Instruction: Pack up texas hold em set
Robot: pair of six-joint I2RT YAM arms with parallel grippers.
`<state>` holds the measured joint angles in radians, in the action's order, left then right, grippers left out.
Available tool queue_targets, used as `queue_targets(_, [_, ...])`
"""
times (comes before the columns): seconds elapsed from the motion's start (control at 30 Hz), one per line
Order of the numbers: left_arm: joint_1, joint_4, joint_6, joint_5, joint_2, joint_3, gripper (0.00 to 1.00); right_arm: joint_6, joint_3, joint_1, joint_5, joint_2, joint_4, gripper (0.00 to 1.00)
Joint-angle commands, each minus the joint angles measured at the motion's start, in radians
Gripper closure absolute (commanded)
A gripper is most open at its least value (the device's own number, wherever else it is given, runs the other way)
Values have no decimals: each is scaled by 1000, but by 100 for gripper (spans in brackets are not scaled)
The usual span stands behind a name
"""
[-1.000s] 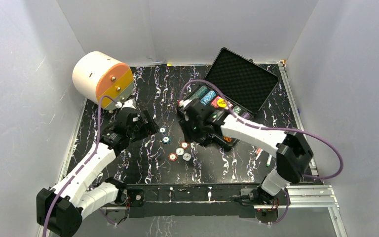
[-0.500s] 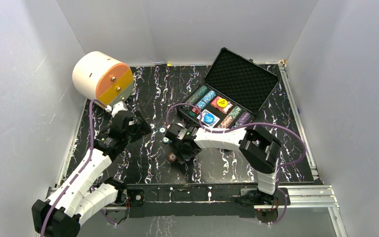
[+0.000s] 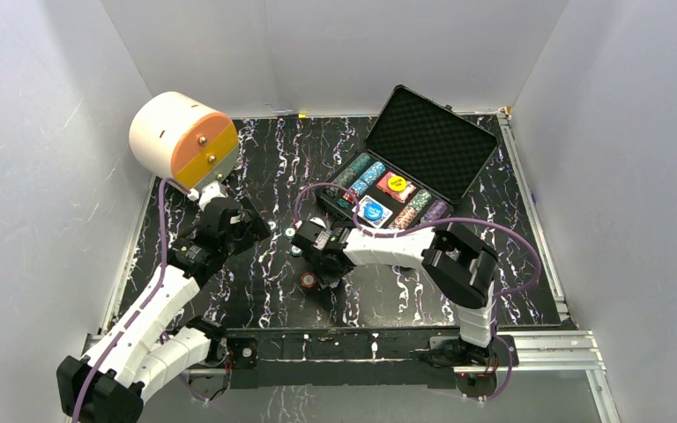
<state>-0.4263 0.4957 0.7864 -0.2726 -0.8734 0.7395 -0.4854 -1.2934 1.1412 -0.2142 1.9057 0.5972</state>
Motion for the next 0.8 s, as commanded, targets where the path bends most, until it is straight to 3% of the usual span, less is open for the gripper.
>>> queue_targets(0.0, [6,-1,13,14,8,-8,14,0,59,3,6,11,-58,50])
queue_targets(0.3, [6,-20,34,76,6,-47,10,-37,45,3,-47,60,-28,46])
queue_targets(0.53, [6,-20,42,92,1,-55,4,-50,50,3,-73,58,-30,57])
queue_targets(0.77, [6,-30,52,158,0,-89,3,-87,75,3,-123,-58,-61,58])
